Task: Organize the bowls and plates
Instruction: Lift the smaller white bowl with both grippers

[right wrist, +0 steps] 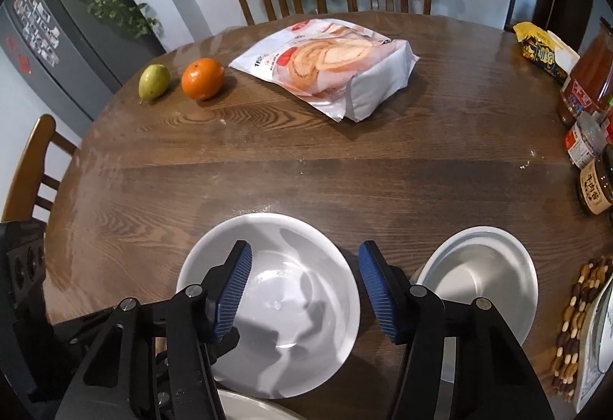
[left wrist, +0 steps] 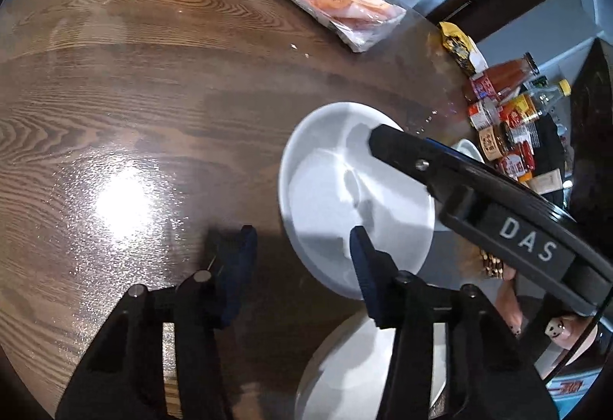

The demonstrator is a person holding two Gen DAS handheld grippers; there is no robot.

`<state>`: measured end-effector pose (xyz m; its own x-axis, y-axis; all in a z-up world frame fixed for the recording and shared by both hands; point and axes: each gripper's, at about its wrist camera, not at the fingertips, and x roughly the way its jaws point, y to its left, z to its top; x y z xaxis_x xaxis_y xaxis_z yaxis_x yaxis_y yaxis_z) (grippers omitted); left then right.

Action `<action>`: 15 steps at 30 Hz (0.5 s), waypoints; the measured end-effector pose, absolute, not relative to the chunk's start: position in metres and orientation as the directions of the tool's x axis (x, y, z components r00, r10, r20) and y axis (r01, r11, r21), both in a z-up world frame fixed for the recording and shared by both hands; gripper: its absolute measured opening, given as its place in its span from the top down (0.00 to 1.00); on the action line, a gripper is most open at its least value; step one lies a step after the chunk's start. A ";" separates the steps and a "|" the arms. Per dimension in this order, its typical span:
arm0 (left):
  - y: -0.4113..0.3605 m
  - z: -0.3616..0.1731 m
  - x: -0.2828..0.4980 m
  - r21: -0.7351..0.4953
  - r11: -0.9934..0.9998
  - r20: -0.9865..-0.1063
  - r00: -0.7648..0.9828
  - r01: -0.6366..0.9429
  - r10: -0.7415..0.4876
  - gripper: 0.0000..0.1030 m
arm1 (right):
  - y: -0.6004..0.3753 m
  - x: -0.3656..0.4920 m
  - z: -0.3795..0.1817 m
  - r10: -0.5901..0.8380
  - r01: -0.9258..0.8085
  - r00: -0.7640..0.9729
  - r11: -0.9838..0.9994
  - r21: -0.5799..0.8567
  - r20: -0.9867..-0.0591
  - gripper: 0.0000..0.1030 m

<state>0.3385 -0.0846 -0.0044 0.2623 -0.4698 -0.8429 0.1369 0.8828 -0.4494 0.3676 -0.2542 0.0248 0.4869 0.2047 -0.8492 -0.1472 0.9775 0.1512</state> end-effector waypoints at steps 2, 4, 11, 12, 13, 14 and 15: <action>-0.086 -0.006 0.338 -0.469 0.871 -0.839 0.235 0.144 -0.491 0.62 | -0.253 0.368 0.023 0.212 -0.154 0.475 0.976 0.157 -0.854 0.41; -0.087 -0.007 0.339 -0.497 0.855 -0.826 0.222 0.147 -0.518 0.62 | -0.253 0.369 0.022 0.224 -0.159 0.465 0.973 0.168 -0.857 0.41; -0.084 -0.006 0.339 -0.502 0.852 -0.820 0.232 0.148 -0.523 0.62 | -0.253 0.369 0.019 0.233 -0.158 0.459 0.971 0.179 -0.857 0.41; -0.084 -0.006 0.339 -0.506 0.851 -0.819 0.230 0.145 -0.526 0.62 | -0.253 0.369 0.019 0.234 -0.160 0.461 0.971 0.179 -0.856 0.41; -0.083 -0.006 0.339 -0.508 0.850 -0.818 0.232 0.141 -0.527 0.62 | -0.252 0.368 0.019 0.234 -0.162 0.462 0.971 0.178 -0.856 0.41; -0.083 -0.005 0.339 -0.505 0.852 -0.819 0.233 0.141 -0.524 0.62 | -0.252 0.368 0.019 0.235 -0.162 0.463 0.971 0.179 -0.855 0.41; -0.083 -0.004 0.339 -0.501 0.854 -0.820 0.238 0.140 -0.521 0.62 | -0.252 0.368 0.019 0.238 -0.163 0.464 0.970 0.182 -0.853 0.40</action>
<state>0.3386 -0.0828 -0.0045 0.2380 -0.5207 -0.8199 0.1403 0.8537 -0.5015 0.3684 -0.2515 0.0189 0.4638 0.2383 -0.8533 -0.1627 0.9697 0.1824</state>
